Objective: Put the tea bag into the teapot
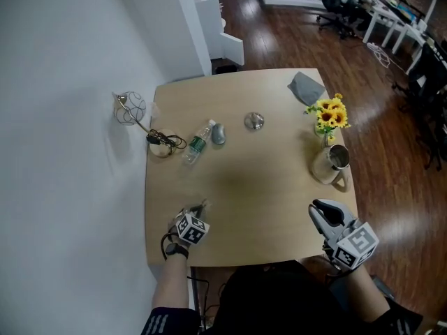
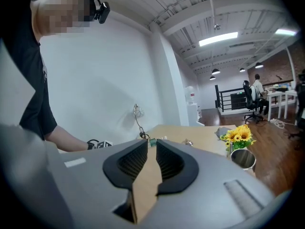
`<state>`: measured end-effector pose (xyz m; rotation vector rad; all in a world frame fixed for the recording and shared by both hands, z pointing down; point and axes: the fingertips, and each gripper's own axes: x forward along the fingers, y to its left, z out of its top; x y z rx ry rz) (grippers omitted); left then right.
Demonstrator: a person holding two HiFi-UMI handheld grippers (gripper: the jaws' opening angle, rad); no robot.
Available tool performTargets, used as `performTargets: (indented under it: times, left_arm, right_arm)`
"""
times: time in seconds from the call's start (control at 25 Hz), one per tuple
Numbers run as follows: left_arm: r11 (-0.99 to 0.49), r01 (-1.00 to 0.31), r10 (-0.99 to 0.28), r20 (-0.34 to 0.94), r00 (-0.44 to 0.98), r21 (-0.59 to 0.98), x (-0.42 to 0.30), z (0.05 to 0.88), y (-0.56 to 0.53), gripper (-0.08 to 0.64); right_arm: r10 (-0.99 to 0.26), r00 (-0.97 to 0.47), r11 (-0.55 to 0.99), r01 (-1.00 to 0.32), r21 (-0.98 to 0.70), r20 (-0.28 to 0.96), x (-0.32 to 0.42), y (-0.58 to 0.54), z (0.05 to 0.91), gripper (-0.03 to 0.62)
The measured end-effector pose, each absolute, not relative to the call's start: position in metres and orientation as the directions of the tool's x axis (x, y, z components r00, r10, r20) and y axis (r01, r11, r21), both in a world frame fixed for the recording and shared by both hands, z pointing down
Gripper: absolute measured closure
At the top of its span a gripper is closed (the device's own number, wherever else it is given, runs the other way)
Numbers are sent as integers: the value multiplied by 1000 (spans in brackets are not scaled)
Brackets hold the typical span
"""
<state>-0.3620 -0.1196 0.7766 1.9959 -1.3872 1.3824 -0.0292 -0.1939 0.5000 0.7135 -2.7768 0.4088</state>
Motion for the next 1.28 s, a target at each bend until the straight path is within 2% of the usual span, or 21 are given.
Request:
performTargets:
  times: [0.28,0.52,0.84,1.04,1.28]
  left_arm:
    - [-423,-846,-719,689,94,-326,-312,667,-206,560]
    - [-492,-788,-809,528,258,-370,-208,567,-289,560]
    - [-643,-677,-752,466,466,-359,-51,528,-364,560]
    - [-737,-598,-659,532,532,-314,26,558,-384,560]
    - [-788,-544,-586,620,522,-288,78,606,-398,560]
  right_arm:
    - [-487,-833,819,-541,-194,263,15,-213,488,525]
    - [-559,-797,776,-600,-194,229,67,-231,480,525]
    - [-637,-737,702,-676,-224,226,138,-240,491,525]
    - [-664,-708,663,-706,-249,240,172,-241,504,525]
    - [-675,-694,640,-720,-269,249,200,-243,515,525]
